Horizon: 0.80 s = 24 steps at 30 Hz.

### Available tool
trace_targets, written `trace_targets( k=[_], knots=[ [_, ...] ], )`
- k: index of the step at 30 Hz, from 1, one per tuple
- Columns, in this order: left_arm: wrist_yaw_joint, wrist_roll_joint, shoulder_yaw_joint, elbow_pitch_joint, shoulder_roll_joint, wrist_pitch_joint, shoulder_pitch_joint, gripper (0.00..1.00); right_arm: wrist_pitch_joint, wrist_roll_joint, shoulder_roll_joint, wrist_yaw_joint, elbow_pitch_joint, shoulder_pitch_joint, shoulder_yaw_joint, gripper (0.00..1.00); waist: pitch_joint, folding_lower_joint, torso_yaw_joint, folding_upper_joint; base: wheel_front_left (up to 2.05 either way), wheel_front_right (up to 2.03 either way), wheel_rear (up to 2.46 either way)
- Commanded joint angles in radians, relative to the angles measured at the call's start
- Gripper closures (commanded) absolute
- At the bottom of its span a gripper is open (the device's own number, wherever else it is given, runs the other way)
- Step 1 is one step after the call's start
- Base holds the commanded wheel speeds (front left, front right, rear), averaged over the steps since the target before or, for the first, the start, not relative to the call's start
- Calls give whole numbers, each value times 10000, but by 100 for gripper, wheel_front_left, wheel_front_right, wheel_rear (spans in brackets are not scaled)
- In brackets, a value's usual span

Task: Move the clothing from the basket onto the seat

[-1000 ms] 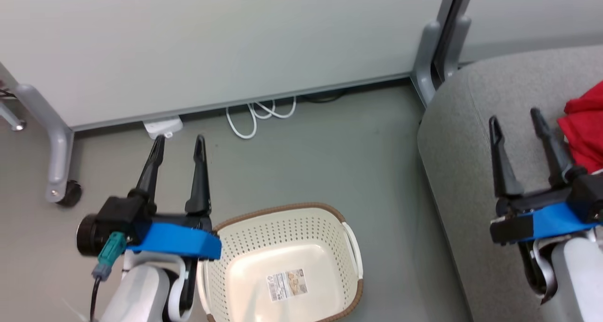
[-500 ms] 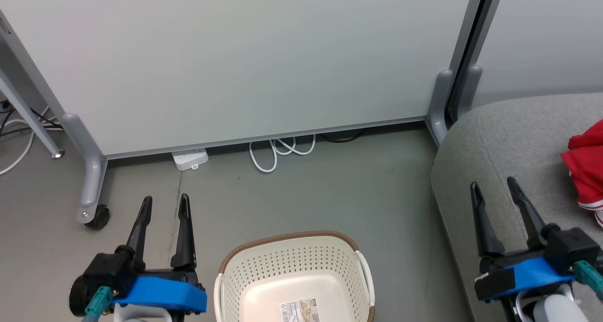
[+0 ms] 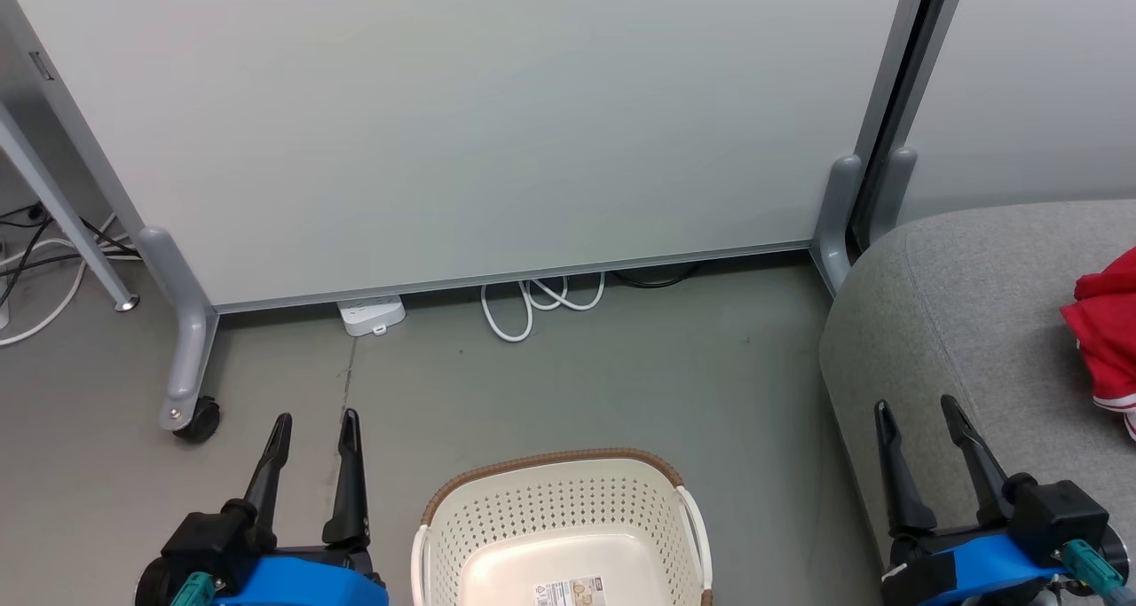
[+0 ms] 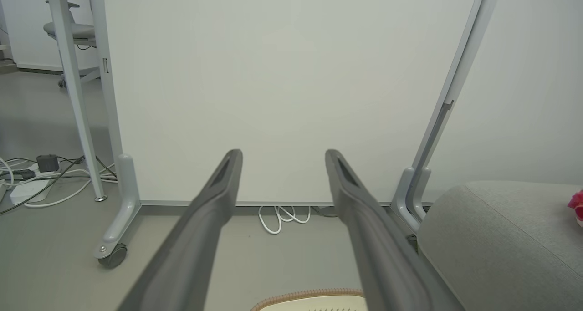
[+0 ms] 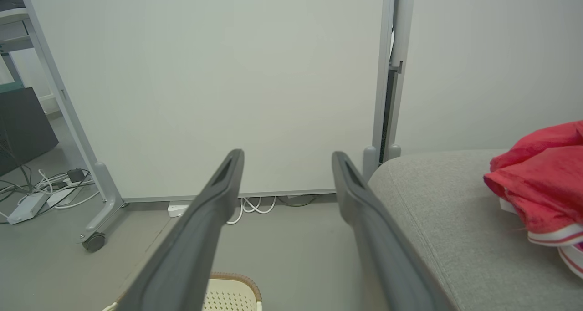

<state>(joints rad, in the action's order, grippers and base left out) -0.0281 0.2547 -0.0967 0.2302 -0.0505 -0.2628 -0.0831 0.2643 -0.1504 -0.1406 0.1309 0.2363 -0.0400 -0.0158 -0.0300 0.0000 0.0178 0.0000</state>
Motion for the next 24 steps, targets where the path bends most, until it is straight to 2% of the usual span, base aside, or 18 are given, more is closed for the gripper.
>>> trace_targets(
  k=[1,4,5,10,24],
  knots=[
    [20,56,-8,42,-10,-28,94,0,-2,2,41,-3,10,144,4,0,-4,0,0,0,0,0,0],
    [11,-35,-156,115,-13,-28,58,0,-2,16,65,-3,28,174,-13,0,-2,0,0,0,0,0,0],
    [45,-77,-177,129,-16,-28,31,100,-2,6,67,-3,35,166,-16,100,-1,0,2,0,0,0,0],
    [1,161,-102,476,38,80,159,100,-68,-181,84,2,381,76,-4,100,-3,1,0,0,0,0,0],
    [-196,2669,316,404,29,772,65,100,-769,-2883,236,1,303,-79,247,100,35,1,-20,0,0,0,0]
  ],
)
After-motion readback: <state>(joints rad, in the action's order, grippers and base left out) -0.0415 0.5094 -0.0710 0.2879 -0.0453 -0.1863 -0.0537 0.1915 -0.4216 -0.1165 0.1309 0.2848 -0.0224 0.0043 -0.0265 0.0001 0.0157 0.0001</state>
